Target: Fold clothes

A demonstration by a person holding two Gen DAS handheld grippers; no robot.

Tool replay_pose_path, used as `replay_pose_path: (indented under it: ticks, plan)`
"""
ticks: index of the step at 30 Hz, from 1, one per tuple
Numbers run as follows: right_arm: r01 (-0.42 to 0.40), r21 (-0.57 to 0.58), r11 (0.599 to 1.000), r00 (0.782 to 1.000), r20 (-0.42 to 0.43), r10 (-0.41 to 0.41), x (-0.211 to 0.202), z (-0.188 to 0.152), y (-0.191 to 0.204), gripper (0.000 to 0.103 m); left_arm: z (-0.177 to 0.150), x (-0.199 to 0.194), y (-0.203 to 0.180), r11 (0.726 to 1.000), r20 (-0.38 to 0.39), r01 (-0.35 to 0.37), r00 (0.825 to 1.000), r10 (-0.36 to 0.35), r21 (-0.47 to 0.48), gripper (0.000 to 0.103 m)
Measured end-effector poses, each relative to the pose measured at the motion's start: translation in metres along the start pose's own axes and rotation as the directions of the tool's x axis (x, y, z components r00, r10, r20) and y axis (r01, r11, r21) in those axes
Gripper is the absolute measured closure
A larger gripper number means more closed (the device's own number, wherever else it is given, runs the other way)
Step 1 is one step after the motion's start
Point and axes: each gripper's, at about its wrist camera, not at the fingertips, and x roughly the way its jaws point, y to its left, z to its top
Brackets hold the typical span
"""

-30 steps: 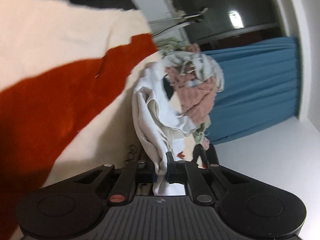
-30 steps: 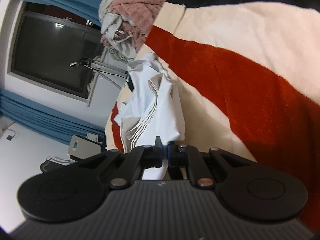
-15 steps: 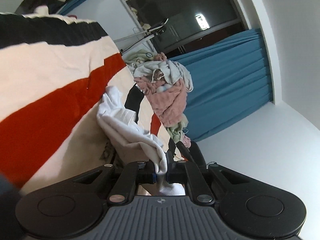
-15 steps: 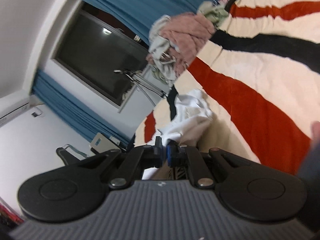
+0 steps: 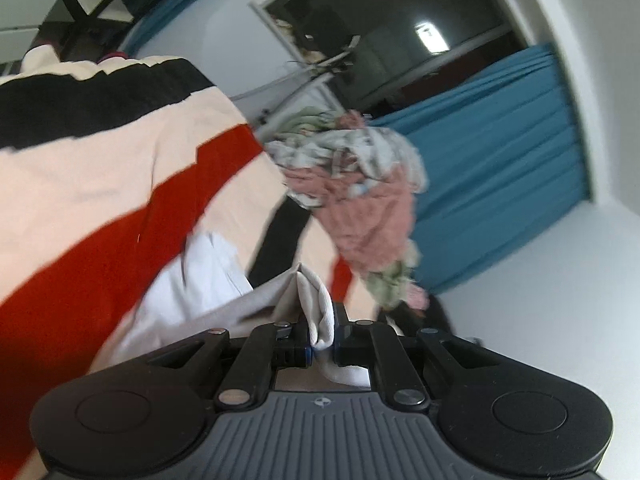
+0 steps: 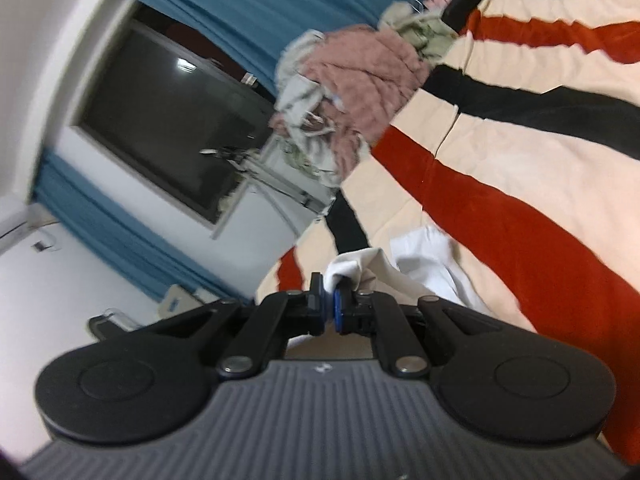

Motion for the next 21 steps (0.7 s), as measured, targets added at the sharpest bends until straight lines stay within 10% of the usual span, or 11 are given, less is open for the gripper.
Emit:
replay_pose_path:
  ticks: [6, 17, 18, 20, 21]
  plan:
    - [0.077, -0.022, 0.997, 0.996, -0.045, -0.077, 0.099, 0.018, -0.019, 0.095, 0.028, 0.086, 0.022, 0.999, -0.070, -0.038, 0.997, 0.040, 0.036, 0.094]
    - [0.052, -0.094, 0.994, 0.995, -0.076, -0.059, 0.163, 0.015, -0.051, 0.093, 0.028, 0.134, 0.044, 0.986, -0.047, 0.001, 0.999, 0.007, 0.164, 0.091]
    - [0.052, -0.102, 0.993, 0.995, -0.081, -0.060, 0.165, 0.015, -0.050, 0.092, 0.030, 0.137, 0.045, 0.983, -0.063, 0.016, 0.998, -0.005, 0.182, 0.088]
    - [0.074, -0.152, 0.986, 0.991, -0.098, -0.090, 0.166, 0.016, -0.043, 0.078, 0.030, 0.139, 0.043, 0.968, -0.073, 0.028, 0.997, -0.011, 0.248, 0.048]
    - [0.053, -0.174, 0.983, 0.991, -0.110, -0.073, 0.164, 0.016, -0.041, 0.050, 0.030, 0.140, 0.041, 0.958, -0.076, 0.033, 0.997, -0.012, 0.283, 0.037]
